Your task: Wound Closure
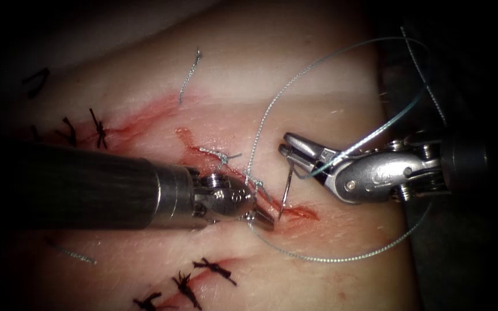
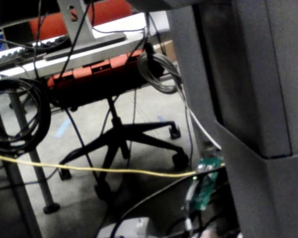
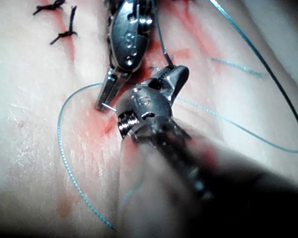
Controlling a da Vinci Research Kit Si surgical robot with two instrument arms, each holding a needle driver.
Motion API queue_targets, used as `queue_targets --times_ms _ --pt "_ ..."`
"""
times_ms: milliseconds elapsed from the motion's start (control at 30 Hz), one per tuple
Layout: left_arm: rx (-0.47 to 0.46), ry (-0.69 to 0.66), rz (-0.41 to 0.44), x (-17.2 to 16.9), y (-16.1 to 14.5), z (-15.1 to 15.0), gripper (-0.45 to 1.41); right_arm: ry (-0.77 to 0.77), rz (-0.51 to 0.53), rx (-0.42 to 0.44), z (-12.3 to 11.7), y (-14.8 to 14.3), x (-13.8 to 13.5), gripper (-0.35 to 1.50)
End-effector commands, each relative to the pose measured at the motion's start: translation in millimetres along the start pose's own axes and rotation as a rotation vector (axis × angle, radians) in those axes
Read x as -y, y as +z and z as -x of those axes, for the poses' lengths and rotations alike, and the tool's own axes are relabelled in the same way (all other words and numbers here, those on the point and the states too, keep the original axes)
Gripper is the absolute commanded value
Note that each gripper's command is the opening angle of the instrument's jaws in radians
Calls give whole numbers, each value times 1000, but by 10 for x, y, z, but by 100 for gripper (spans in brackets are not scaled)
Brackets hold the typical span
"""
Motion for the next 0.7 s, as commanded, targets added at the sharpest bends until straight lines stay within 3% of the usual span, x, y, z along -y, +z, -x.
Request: queue_targets --times_ms 33,200,400,700 --pt "1 0 1 1 8 0 -45 3 -5 6 2 7 4 -35" --pt "2 -1 6 1 6 -1 -45 -30 -9 3 5 5 -1 -35" --pt "-2 -2 1 2 4 -3 -45 -297 41 -23 -4 7 -16 -35" --pt "-2 -2 1 2 4 -3 -45 -457 22 -53 -6 8 -16 -35"
